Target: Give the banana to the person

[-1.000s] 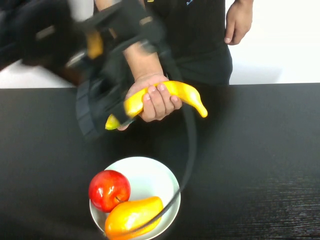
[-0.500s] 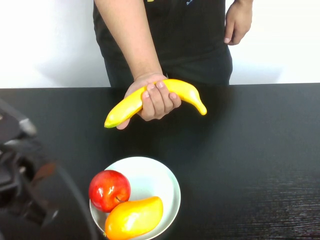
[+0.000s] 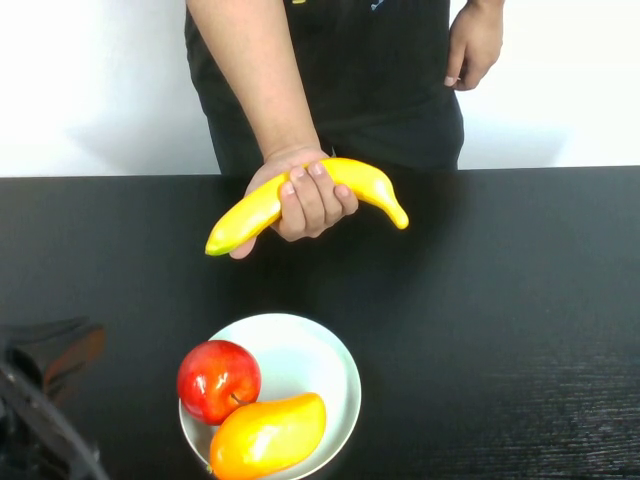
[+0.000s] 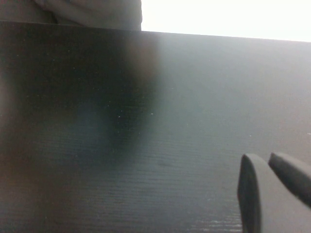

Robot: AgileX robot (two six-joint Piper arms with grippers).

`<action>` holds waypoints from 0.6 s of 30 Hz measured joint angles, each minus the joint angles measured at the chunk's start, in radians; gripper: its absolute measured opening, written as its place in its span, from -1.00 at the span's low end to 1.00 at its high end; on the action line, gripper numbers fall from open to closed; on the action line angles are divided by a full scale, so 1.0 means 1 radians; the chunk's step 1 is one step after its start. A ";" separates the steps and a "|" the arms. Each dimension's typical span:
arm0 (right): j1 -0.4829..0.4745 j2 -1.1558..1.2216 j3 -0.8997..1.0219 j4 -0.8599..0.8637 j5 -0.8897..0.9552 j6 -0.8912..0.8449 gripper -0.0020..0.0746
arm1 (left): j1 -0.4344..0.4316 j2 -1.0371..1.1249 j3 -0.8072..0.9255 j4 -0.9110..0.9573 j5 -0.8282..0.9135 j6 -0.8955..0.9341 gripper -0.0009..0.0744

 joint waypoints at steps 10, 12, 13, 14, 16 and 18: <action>0.000 0.000 0.000 0.000 0.000 0.000 -0.97 | 0.324 -0.377 0.475 -0.076 -0.717 0.075 -0.98; 0.000 0.000 0.000 0.000 0.000 0.000 -0.97 | 0.395 -0.468 0.533 -0.102 -0.761 0.078 -0.98; 0.000 0.000 0.000 0.000 0.000 0.000 -0.97 | 0.429 -0.515 0.560 -0.118 -0.770 0.077 -0.98; 0.000 0.000 0.000 0.000 0.000 0.000 -0.97 | 0.459 -0.559 0.582 -0.131 -0.771 0.077 -0.98; 0.000 0.000 0.000 0.000 0.000 0.000 -0.97 | 0.499 -0.613 0.601 -0.145 -0.745 0.077 -0.98; 0.000 0.000 0.000 0.000 0.000 0.000 -0.97 | 0.520 -0.625 0.607 -0.152 -0.707 0.072 -0.98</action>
